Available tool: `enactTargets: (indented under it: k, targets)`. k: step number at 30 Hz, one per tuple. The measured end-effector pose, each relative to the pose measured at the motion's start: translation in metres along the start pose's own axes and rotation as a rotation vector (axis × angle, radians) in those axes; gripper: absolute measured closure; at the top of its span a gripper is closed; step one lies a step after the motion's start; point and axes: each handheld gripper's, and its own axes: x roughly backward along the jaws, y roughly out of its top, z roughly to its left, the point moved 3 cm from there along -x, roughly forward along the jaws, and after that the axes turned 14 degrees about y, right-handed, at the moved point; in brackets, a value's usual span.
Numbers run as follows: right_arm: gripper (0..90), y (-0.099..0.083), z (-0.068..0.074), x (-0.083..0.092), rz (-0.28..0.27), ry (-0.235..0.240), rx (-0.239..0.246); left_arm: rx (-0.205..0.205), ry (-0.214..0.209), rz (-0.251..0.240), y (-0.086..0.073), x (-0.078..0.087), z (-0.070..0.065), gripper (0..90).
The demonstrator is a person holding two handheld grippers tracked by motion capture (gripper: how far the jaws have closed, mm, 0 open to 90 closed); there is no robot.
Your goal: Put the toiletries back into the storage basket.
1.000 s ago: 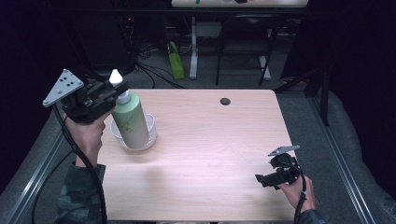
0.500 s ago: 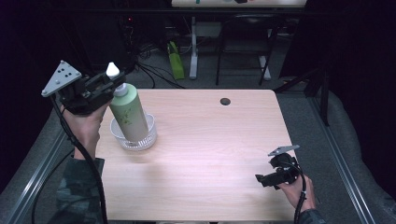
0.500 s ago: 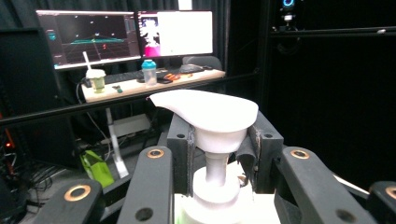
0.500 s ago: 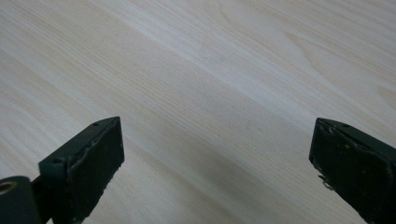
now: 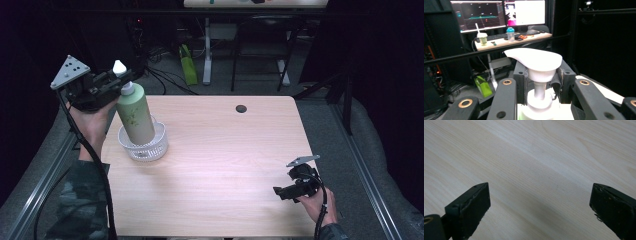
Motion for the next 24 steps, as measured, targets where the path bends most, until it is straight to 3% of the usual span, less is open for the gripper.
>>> enactTargets:
  k: [15,24]
  targets:
    - [2.8,0.001,0.000,0.000,-0.002,0.000,0.003,0.004,0.030,0.001,0.004,-0.015,0.014,67.4]
    - [2.9,0.001,0.001,0.001,-0.003,-0.004,0.011,0.035,0.045,0.004,-0.002,-0.023,0.024,67.4]
